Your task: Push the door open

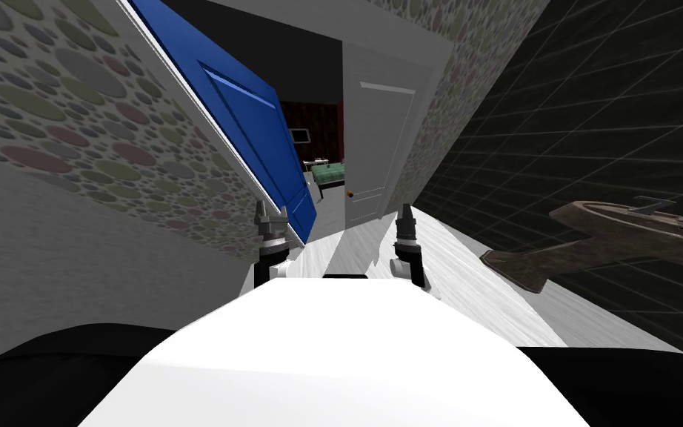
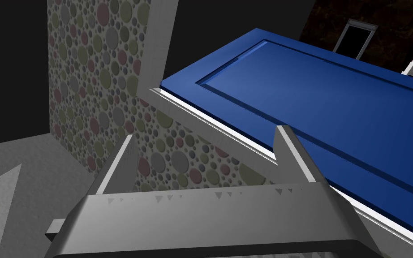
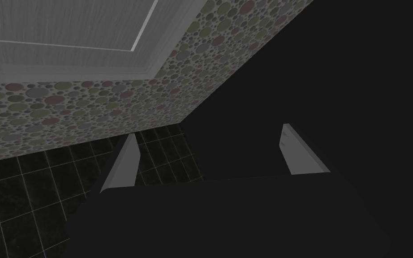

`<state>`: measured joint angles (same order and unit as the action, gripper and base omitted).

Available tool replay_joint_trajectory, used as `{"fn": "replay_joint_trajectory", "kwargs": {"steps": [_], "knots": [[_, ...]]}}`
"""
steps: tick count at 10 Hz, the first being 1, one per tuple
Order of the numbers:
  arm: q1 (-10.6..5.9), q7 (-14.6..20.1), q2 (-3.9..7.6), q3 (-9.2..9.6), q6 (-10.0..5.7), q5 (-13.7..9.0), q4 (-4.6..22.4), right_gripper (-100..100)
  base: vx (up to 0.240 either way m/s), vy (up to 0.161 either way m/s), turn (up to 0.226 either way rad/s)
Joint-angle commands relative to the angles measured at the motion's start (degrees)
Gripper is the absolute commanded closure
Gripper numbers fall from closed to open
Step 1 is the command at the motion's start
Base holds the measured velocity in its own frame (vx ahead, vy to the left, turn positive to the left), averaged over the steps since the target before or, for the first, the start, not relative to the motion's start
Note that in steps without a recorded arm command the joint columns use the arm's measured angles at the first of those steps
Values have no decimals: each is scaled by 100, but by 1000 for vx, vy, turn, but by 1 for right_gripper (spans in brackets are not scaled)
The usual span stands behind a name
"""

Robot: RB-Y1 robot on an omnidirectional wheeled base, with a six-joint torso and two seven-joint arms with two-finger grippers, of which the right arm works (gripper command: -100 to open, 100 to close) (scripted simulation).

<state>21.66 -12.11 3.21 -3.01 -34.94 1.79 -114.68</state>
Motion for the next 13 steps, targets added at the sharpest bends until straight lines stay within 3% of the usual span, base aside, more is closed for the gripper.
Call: {"fn": "replay_joint_trajectory", "kwargs": {"steps": [1,13], "knots": [[-39,-142,27,1,-49,60,171,-100,77,-19,11],[-590,-1405,154,21,-324,631,1754,-100,98,-12,16]]}}
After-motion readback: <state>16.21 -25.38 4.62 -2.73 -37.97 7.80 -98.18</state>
